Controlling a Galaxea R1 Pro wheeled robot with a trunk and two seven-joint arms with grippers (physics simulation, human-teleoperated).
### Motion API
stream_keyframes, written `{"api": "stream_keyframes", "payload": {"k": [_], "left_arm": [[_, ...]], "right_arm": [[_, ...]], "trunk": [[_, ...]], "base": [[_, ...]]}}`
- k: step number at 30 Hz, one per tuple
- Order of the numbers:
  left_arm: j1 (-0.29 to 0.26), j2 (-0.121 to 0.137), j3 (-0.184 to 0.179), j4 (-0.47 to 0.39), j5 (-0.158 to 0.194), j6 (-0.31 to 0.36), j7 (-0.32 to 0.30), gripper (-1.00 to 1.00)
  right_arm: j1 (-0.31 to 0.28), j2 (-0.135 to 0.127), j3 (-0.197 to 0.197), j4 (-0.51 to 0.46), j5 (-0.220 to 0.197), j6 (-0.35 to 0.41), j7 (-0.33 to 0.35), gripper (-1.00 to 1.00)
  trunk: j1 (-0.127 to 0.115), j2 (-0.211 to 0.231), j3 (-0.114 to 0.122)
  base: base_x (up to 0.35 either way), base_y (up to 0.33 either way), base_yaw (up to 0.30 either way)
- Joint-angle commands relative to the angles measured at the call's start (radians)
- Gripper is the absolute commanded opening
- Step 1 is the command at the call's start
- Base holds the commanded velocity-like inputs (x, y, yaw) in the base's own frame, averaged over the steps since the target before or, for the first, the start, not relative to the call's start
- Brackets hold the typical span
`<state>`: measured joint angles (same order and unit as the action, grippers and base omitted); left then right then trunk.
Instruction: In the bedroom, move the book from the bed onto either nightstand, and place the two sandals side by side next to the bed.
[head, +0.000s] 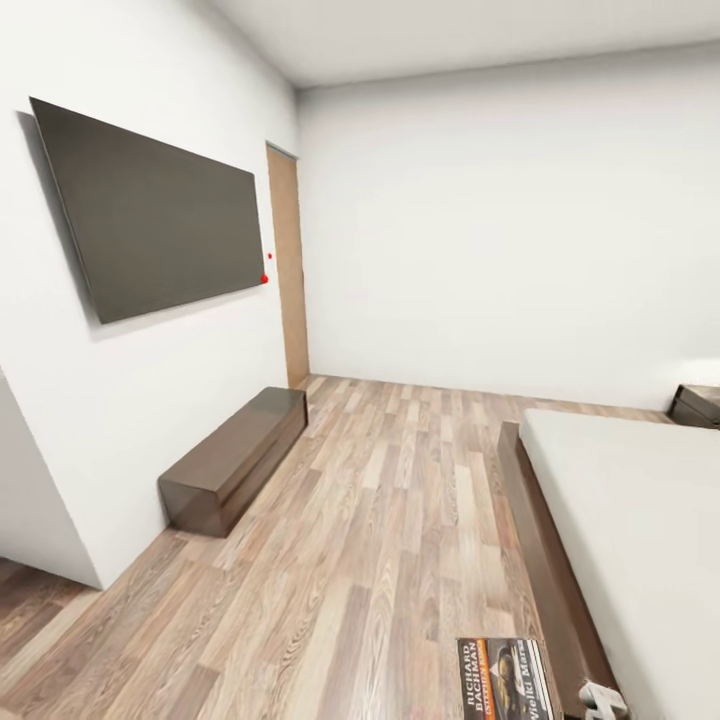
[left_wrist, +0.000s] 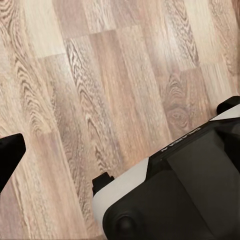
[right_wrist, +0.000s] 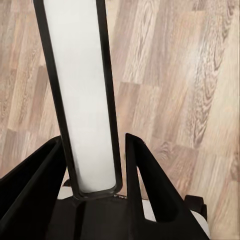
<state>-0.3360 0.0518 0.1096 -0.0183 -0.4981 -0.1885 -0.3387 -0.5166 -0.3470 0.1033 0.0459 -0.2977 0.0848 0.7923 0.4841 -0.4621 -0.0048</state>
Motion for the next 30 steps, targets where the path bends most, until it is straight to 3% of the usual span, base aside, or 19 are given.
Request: {"api": "stream_keyframes", "payload": {"k": [1,30], "left_arm": [[0.000,0.000,0.009,0.000,-0.010,-0.003,-0.003,1.00],[0.000,0.000,0.009,0.000,-0.010,-0.003,-0.003,1.00]], "right_arm": [[-0.001,0.000,0.003,0.002,-0.012,0.006,0.003,-1.00],[-0.001,0.000,0.003,0.003,-0.012,0.006,0.005,-1.00]], "trunk": [[0.000,-0.001,-0.001],[0.000,-0.001,-0.014]], "base": [[0.000,0.000,-0.280],[0.000,0.000,-0.278]]}}
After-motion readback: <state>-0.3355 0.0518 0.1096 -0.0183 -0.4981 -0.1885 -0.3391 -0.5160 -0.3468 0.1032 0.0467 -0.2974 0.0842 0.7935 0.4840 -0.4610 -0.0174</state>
